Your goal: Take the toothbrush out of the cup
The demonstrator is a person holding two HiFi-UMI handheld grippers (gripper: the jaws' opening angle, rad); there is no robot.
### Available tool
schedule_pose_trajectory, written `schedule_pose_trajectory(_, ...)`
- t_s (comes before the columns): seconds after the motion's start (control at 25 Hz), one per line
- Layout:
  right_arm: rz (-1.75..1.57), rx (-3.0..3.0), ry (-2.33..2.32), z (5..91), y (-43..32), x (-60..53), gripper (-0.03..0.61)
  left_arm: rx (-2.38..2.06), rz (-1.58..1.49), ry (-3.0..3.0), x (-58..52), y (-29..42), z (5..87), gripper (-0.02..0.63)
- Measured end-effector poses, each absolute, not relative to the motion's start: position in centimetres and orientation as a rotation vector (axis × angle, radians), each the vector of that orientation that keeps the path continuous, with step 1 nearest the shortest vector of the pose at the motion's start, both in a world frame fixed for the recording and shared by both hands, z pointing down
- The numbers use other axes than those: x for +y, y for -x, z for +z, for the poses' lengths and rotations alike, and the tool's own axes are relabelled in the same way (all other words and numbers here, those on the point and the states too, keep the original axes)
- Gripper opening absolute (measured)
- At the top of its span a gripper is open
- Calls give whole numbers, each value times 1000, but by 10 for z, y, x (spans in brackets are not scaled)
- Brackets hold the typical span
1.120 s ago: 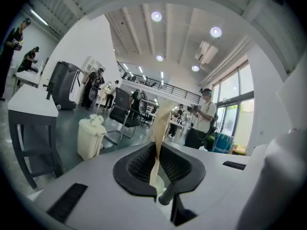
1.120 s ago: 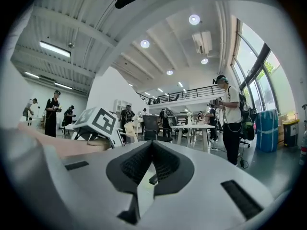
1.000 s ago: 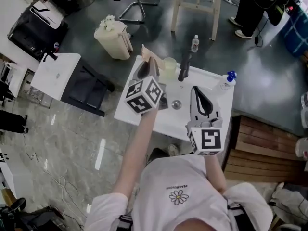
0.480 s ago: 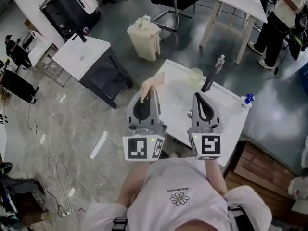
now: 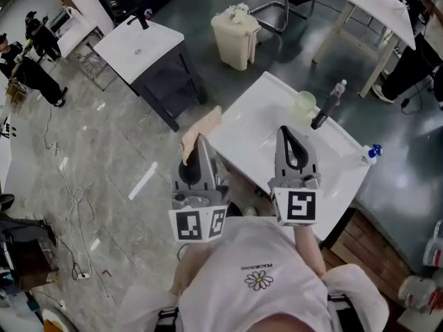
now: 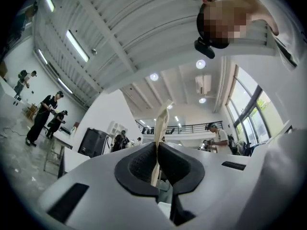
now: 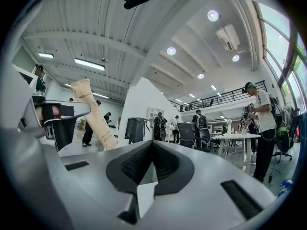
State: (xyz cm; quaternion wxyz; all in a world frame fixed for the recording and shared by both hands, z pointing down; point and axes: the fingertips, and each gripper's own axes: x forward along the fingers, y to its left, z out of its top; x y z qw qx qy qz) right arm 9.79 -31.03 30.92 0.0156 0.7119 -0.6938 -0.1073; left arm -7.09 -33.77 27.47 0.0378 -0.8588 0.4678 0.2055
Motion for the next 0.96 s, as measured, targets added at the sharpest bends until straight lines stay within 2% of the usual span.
schedule_pose_trajectory(0.96,-338,-2194,-2234,301,-97,-297,11,1448,687,2645,-335,74,257,25)
